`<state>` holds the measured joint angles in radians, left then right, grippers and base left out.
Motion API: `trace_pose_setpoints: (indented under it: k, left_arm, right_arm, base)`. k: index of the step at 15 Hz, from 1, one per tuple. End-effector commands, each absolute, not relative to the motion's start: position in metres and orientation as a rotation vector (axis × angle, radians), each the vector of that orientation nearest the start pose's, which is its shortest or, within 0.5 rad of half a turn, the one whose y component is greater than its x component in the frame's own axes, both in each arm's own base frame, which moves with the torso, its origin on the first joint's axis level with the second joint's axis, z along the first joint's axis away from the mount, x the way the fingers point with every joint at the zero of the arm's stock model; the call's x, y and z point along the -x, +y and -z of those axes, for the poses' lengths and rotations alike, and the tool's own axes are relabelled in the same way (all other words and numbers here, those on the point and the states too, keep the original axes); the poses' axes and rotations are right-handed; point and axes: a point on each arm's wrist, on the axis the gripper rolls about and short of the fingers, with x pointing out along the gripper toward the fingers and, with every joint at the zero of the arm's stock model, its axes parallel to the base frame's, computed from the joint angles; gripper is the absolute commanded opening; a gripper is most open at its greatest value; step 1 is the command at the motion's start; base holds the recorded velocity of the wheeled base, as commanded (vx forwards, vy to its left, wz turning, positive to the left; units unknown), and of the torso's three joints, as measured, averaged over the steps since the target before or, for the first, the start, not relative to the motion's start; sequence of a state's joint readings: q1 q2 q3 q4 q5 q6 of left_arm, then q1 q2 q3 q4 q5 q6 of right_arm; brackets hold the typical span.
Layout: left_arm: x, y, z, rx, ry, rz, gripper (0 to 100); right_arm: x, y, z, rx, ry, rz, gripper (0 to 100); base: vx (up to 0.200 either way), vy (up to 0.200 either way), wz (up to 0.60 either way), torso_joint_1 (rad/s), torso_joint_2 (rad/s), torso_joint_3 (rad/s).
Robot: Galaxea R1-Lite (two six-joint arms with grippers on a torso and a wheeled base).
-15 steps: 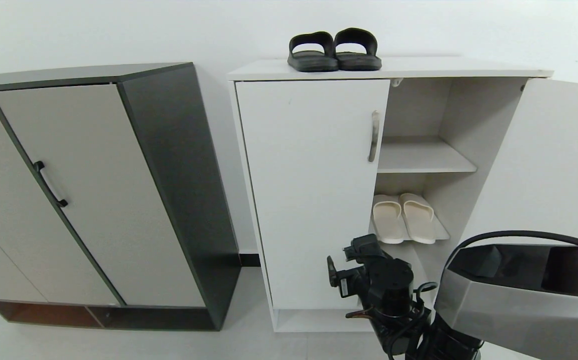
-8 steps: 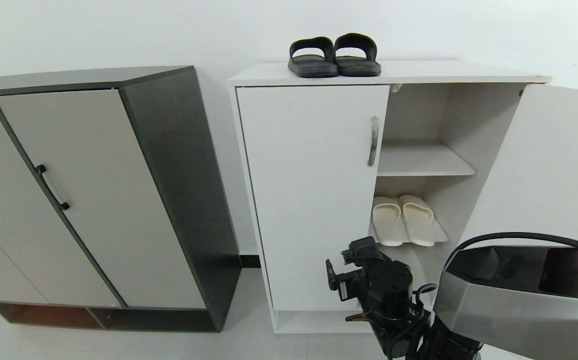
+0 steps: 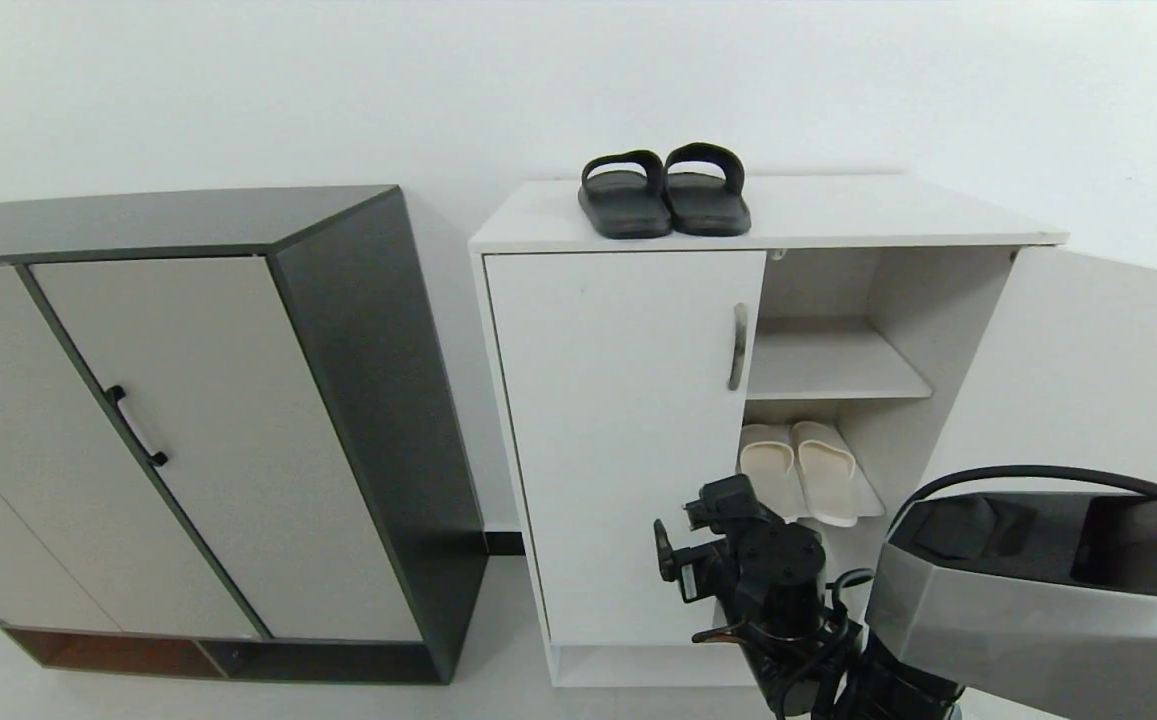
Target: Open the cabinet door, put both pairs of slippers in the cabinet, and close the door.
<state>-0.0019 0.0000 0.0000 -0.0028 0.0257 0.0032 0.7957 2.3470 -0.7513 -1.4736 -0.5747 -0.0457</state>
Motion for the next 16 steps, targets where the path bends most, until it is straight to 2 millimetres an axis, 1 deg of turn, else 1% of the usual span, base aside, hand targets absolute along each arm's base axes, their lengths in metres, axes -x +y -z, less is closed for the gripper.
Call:
trace_pose_setpoints:
  k: [1, 9, 16]
  left_arm:
    - [0.0227, 0.0007, -0.0758, -0.003, -0.001, -0.023, 0]
    - [0.0227, 0.0007, -0.0758, -0.003, -0.001, -0.023, 0]
    - [0.0228, 0.0006, -0.0758, -0.003, -0.003, -0.023, 0]
  right_arm:
    - [-0.2737, 0.2639, -0.0233, 0.126, 0.091, -0.228, 100]
    - [-0.272, 0.2654, -0.0226, 0.128, 0.092, -0.232, 100]
    - [-0.2699, 0.2666, -0.0211, 0.141, 0.089, -0.239, 100]
  base:
    - [0.0, 0.0, 0.0, 0.11, -0.46, -0.349]
    - [0.0, 0.0, 0.0, 0.161, -0.47, -0.32]
    - [0.0, 0.0, 0.0, 0.206, -0.51, -0.313]
